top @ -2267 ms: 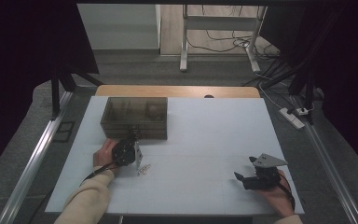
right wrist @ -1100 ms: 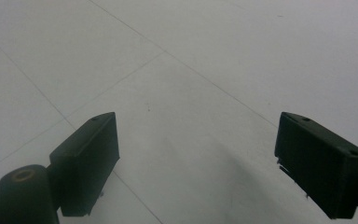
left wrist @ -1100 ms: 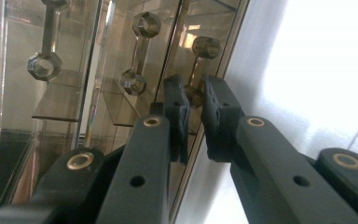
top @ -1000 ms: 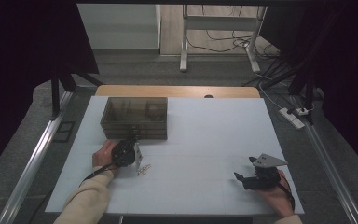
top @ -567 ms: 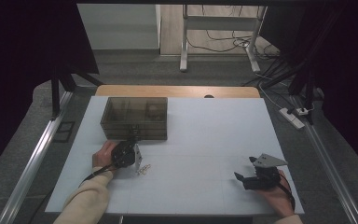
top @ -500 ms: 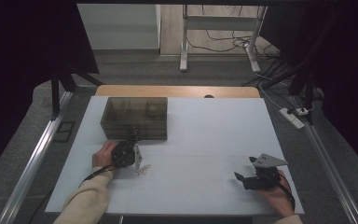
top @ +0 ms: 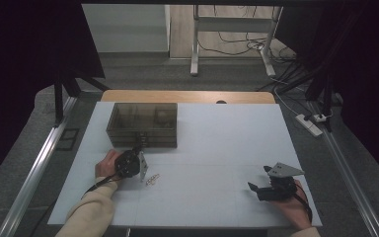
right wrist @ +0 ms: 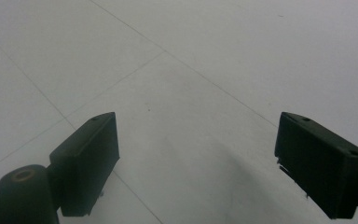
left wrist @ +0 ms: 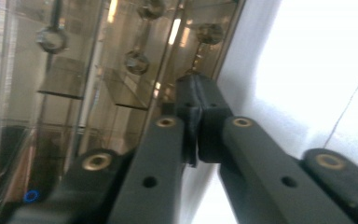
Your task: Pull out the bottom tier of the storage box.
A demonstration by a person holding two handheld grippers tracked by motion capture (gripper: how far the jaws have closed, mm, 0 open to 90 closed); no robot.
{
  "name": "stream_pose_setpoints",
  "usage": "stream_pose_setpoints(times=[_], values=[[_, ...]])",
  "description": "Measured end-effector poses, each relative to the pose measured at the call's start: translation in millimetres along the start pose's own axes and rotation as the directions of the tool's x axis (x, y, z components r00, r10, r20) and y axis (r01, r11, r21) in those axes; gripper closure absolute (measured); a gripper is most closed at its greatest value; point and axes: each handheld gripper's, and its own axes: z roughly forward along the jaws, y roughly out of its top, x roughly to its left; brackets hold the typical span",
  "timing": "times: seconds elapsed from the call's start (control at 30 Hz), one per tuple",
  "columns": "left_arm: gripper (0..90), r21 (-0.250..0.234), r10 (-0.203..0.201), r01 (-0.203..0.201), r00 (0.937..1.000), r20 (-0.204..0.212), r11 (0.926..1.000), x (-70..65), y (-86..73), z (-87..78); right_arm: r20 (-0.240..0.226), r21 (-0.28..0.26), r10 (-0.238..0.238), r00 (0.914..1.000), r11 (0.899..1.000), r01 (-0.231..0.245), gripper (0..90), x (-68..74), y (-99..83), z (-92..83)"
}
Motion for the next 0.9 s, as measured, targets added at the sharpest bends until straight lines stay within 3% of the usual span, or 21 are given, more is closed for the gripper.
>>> stream_pose_setpoints(times=[0.23,0.47,0.63,0.9], values=[[74.7,0.011,-0.037,0.036,0.9993,0.01,0.9993,1.1,4.2,6.7,0.002,0.0,0.0,1.0,1.0,0.0,13.7,-0.2,-0.1,-0.2],[73.8,0.008,-0.051,0.05,0.9987,0.01,0.9987,0.9,9.1,8.2,-0.002,0.001,-0.002,1.0,1.0,0.002,13.7,0.1,0.4,-0.8],[78.1,0.016,-0.014,0.014,0.9998,-0.013,0.9998,-1.4,9.4,8.2,-0.003,0.003,-0.007,1.0,1.0,0.007,13.7,0.1,0.5,-0.7],[79.3,0.013,-0.004,0.004,0.9998,-0.019,0.9999,-2.6,6.9,6.7,-0.002,0.004,-0.004,1.0,1.0,0.004,13.7,0.0,0.3,-0.5]])
